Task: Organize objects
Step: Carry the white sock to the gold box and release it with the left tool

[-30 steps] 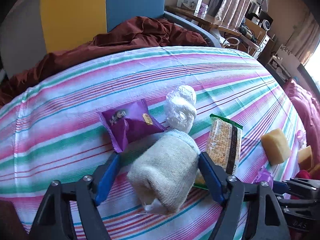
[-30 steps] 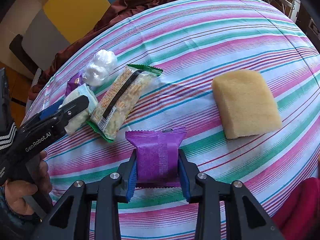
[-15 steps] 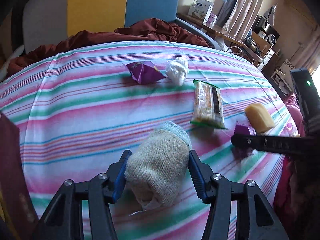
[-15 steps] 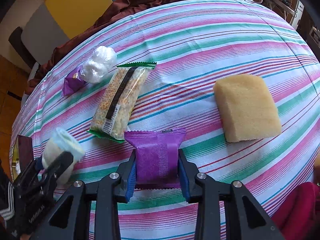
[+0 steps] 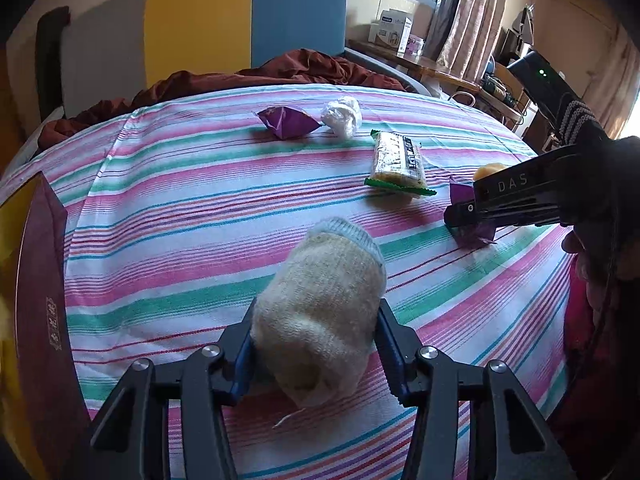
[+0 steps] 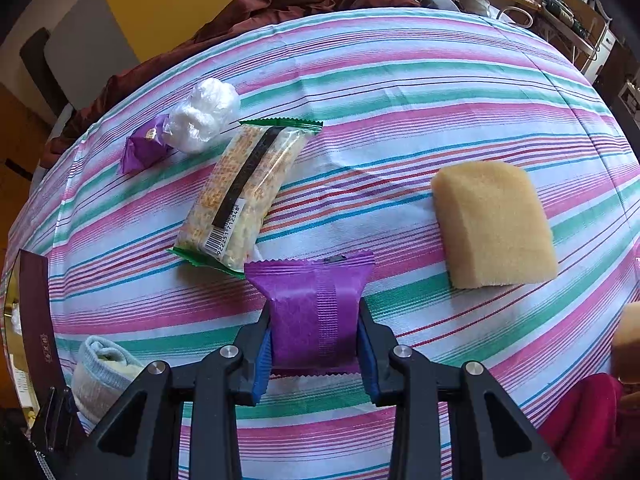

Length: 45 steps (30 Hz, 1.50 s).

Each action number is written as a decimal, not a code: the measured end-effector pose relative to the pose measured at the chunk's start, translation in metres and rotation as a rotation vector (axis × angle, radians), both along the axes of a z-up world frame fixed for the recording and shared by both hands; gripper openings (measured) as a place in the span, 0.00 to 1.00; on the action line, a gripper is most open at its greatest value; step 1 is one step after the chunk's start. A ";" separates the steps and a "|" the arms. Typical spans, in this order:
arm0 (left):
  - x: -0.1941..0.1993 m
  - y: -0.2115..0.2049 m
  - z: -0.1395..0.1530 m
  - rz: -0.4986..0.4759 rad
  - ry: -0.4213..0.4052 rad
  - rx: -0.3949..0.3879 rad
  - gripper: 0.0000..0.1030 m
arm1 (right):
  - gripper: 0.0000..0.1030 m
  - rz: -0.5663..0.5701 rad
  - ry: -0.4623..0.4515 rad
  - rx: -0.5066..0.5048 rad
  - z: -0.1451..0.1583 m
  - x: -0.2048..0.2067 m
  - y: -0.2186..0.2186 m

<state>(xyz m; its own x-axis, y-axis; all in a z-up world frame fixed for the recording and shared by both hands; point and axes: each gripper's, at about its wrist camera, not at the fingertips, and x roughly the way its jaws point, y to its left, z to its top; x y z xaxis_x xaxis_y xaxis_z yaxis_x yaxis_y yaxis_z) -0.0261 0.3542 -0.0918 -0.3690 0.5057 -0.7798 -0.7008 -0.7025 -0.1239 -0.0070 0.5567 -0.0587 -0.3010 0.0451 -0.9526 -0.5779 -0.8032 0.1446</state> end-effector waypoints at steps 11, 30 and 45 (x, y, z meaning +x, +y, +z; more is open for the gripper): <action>0.019 0.000 -0.004 -0.025 0.111 -0.052 0.50 | 0.34 0.024 -0.022 0.042 0.006 -0.001 -0.003; 0.047 -0.033 0.034 -0.027 0.115 0.022 0.48 | 0.34 0.041 -0.026 0.072 0.018 0.012 0.002; 0.039 -0.119 0.079 0.103 0.140 0.116 0.48 | 0.35 0.064 -0.038 0.114 0.026 0.024 0.018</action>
